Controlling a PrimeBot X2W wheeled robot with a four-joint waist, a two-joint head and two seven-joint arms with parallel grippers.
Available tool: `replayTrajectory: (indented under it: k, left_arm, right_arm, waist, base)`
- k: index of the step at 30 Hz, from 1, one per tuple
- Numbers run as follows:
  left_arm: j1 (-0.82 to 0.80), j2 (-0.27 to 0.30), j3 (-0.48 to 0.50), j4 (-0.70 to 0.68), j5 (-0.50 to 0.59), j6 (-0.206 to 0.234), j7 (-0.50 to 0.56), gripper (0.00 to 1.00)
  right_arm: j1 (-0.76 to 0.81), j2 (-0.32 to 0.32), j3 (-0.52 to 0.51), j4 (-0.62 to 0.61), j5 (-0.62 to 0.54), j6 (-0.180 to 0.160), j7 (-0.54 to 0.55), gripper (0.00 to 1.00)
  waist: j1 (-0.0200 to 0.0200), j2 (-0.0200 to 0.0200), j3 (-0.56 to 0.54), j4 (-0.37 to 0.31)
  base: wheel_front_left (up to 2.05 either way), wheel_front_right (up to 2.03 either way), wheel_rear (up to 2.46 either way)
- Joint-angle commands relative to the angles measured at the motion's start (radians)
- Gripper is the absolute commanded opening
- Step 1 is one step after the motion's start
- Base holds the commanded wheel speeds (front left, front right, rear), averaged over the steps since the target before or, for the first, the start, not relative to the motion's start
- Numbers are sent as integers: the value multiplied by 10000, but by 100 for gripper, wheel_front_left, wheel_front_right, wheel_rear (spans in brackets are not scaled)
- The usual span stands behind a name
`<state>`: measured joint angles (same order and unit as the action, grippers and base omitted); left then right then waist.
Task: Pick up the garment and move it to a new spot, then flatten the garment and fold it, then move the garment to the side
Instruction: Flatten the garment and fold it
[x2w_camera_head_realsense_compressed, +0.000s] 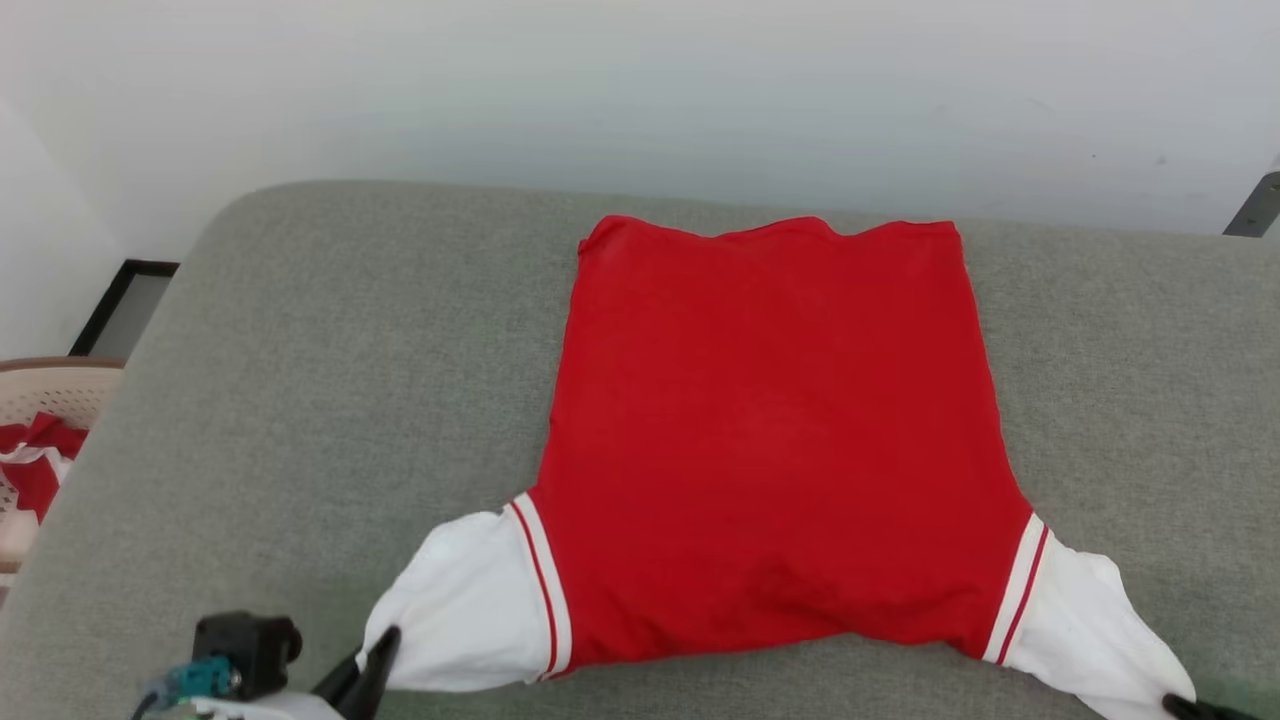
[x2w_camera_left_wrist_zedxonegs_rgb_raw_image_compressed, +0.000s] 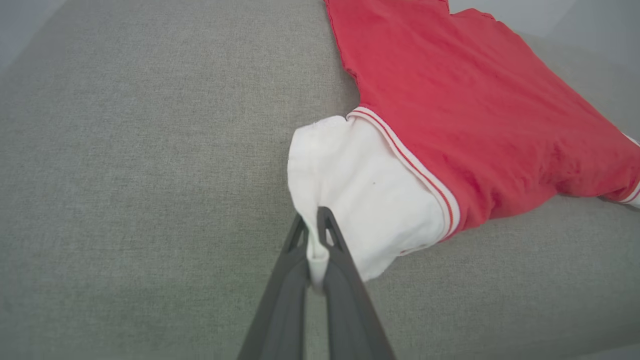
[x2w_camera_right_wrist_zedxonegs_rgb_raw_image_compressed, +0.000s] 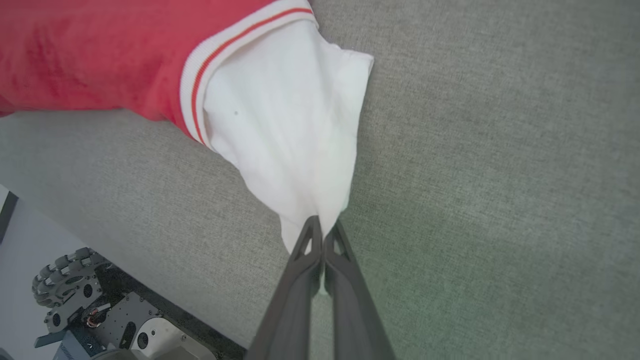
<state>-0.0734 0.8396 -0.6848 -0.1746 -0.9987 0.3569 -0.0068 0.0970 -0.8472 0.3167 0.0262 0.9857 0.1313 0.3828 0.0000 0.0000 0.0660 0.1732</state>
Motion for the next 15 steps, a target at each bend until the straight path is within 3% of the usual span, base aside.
replayTrajectory:
  k: [1,9,15]
  left_arm:
    - [173,2,-1,-10,-14,64,-115,0]
    - [220,-412,-102,397,-24,-134,-441,0]
    - [-59,-656,-201,637,77,-274,-507,0]
  right_arm:
    - [198,180,-220,-87,-166,-11,98,0]
    - [186,1173,-607,423,-1110,-11,87,0]
    - [-215,1654,-303,1307,-1604,-11,-107,0]
  waist:
    - [0,0,41,-11]
    - [0,0,251,24]
    - [0,0,395,81]
  base:
    - [0,0,0]
    - [0,0,0]
    - [0,0,0]
